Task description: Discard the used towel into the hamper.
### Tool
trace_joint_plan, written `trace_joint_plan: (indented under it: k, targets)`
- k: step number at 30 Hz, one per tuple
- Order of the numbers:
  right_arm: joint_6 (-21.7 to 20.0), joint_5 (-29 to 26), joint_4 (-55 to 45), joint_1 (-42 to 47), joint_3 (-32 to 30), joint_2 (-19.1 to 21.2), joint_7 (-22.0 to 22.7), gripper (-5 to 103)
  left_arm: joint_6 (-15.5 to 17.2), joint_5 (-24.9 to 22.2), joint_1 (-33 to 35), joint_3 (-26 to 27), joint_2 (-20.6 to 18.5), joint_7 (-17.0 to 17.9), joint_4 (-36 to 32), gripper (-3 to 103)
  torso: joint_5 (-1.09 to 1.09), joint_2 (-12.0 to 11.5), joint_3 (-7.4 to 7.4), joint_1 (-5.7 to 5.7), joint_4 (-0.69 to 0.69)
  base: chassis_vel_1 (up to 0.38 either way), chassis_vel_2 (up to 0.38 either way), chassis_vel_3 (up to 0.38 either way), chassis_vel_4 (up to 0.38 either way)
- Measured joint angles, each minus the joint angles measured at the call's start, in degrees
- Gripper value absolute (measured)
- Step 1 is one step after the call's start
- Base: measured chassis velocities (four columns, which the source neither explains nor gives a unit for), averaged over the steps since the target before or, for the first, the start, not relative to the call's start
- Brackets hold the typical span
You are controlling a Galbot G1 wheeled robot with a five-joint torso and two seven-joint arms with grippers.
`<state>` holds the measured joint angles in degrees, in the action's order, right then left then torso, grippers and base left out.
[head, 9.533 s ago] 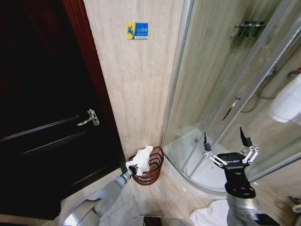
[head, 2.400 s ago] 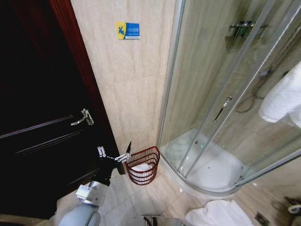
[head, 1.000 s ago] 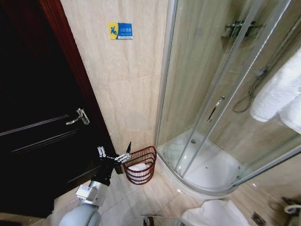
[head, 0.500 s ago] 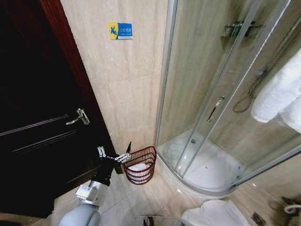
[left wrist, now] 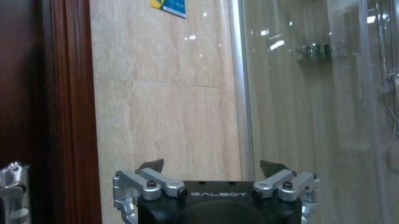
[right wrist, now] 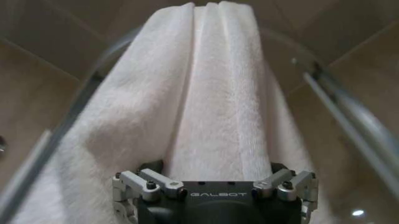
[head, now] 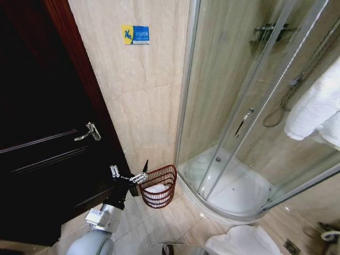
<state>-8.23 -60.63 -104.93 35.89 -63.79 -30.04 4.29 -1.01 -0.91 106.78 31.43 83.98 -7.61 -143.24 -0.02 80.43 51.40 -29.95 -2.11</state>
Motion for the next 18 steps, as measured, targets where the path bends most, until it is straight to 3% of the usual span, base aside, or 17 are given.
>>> trace_joint_plan:
  k: [5,7,18]
  targets:
    - [-0.89,-3.4,-3.13,-3.68,2.98,-2.51,0.12,100,0.0,0.0,0.0,0.01,0.0,0.0,0.0,100,0.02,0.0,0.0,0.0,0.01,0.0,0.0,0.0,0.0]
    - [-1.89,-7.55,-5.11,-6.09,4.42,-2.69,0.67,100,0.0,0.0,0.0,0.0,0.0,0.0,0.0,100,-0.01,0.0,0.0,0.0,0.01,0.0,0.0,0.0,0.0]
    - [-4.14,-16.84,-7.69,-11.06,7.06,-0.02,1.61,100,0.0,0.0,0.0,0.01,0.0,0.0,0.0,100,0.02,0.0,0.0,0.0,0.01,0.0,0.0,0.0,0.0]
